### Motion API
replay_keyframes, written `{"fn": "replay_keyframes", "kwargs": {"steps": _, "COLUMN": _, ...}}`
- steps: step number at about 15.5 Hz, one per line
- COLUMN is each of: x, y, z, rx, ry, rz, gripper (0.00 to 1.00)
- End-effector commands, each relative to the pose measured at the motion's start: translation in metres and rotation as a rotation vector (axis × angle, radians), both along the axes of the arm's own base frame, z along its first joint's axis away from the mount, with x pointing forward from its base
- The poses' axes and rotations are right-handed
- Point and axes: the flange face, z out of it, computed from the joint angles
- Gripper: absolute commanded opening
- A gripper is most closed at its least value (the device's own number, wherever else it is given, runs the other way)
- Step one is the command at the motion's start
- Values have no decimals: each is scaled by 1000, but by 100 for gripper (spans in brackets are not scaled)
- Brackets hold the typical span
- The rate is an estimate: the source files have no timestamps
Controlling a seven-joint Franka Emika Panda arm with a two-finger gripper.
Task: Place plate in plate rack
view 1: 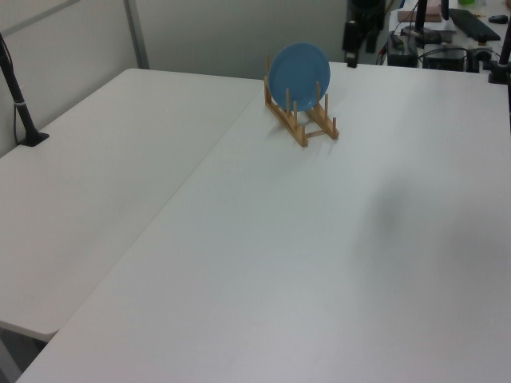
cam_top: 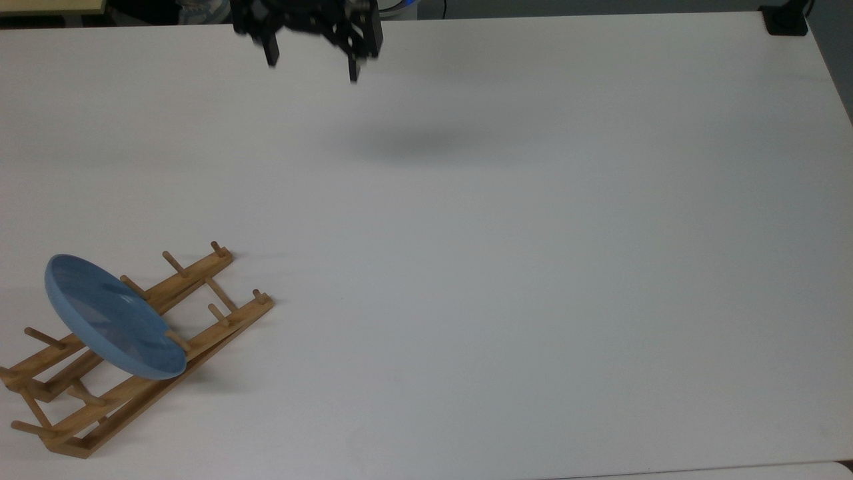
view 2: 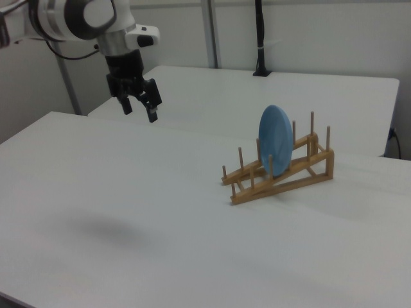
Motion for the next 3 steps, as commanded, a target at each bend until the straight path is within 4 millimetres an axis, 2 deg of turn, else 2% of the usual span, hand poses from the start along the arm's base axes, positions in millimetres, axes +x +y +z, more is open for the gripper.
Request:
{"fn": "replay_keyframes", "kwargs": {"steps": 1, "x": -23, "y": -15, "z": 4, "rx": 25, "ry": 33, "rz": 7, "gripper": 100}}
{"fn": "replay_keyframes", "kwargs": {"steps": 3, "x": -22, "y": -21, "z": 11, "rx": 24, "ry": 18, "rz": 3, "gripper": 100}}
